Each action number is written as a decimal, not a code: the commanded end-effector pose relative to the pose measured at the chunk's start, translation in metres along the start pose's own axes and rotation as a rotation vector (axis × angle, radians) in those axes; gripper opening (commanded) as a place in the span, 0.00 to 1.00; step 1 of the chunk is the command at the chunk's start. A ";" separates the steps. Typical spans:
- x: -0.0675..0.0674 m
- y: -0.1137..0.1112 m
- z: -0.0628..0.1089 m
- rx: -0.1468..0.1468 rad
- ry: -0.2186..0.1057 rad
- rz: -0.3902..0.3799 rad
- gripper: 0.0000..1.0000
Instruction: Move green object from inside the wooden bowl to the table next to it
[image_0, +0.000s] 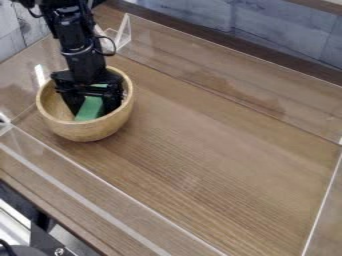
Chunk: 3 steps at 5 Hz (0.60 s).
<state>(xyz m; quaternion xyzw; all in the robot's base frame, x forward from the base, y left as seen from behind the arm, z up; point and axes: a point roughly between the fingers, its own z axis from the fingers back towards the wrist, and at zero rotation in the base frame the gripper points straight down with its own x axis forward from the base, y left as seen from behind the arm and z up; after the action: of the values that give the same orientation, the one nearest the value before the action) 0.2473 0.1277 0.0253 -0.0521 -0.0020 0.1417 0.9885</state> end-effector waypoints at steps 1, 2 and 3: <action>0.000 -0.009 0.012 0.022 -0.042 -0.113 1.00; -0.007 -0.015 0.009 0.018 -0.027 -0.196 1.00; -0.006 -0.017 0.007 0.011 -0.021 -0.139 1.00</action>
<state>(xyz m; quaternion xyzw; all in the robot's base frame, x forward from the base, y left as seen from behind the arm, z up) 0.2403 0.1114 0.0245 -0.0524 0.0018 0.0784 0.9955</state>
